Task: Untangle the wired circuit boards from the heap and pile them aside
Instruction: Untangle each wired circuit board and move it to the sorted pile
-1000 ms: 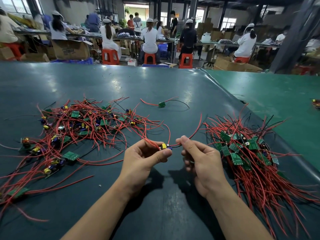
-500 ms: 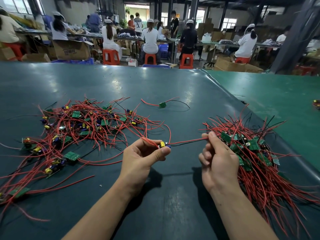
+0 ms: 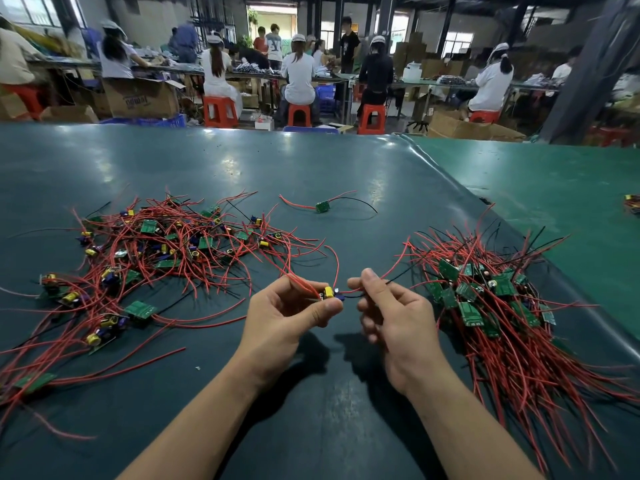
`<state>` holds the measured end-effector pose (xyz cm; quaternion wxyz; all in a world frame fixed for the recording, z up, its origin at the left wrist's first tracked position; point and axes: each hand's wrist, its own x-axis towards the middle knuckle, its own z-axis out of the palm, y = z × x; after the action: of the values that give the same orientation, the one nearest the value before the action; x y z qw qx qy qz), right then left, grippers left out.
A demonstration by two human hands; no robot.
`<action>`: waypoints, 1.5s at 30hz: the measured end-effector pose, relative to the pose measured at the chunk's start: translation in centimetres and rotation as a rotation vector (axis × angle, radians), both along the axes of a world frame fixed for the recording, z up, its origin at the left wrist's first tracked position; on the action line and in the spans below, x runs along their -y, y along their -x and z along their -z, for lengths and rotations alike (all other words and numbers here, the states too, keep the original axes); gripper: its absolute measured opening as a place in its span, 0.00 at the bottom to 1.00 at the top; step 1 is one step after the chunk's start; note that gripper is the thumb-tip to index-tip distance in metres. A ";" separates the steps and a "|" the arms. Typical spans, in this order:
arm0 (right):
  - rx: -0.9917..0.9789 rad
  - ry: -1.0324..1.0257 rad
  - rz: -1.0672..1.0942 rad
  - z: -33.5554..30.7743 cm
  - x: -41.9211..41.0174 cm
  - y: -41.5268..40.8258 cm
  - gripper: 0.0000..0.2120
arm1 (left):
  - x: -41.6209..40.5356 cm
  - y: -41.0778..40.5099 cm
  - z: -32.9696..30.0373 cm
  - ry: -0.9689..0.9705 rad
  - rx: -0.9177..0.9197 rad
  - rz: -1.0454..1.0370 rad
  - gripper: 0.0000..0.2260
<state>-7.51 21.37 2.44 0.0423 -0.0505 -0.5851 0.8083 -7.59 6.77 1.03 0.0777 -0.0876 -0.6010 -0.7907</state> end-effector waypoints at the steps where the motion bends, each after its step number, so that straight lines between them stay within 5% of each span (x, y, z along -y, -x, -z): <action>1: 0.012 0.028 0.029 0.0 -0.1 0.1 0.13 | 0.0 0.0 0.0 -0.009 -0.002 -0.012 0.12; 15: 0.076 0.281 0.372 -0.4 -3.3 1.7 0.14 | 0.7 0.3 -0.1 -0.144 0.075 -0.010 0.04; 29: 0.023 0.149 0.295 -0.2 -2.3 1.2 0.15 | 0.6 0.0 -0.3 -0.053 0.072 0.074 0.10; 38: 0.044 0.113 0.247 -0.3 -2.0 1.1 0.15 | 0.5 0.0 0.0 0.035 0.056 0.094 0.04; 45: 0.045 0.096 0.240 -0.4 -2.0 1.1 0.15 | 0.3 0.0 0.1 0.041 0.061 0.091 0.11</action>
<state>-8.64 23.38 2.80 0.1231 -0.1404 -0.5361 0.8232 -7.55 6.45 0.97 0.0215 -0.0921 -0.6144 -0.7833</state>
